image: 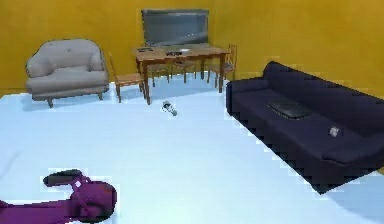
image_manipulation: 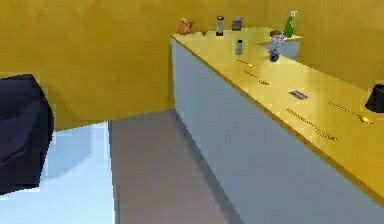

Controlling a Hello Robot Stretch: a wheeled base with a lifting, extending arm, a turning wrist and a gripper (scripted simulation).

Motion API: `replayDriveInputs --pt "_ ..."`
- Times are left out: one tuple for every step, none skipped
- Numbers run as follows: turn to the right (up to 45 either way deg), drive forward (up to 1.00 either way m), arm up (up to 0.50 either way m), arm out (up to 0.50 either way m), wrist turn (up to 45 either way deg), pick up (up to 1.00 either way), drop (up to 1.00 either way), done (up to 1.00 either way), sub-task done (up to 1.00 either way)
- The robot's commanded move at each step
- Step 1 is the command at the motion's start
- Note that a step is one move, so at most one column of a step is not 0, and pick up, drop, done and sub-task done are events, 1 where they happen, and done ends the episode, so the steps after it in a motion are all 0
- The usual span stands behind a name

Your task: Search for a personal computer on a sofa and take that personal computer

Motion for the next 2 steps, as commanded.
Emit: replayDriveInputs --pt "0.0 1.00 0.00 0.00 0.0 0.00 0.00 0.00 0.00" --pt "-21.0 0.00 0.00 0.00 0.0 0.00 0.00 0.00 0.00"
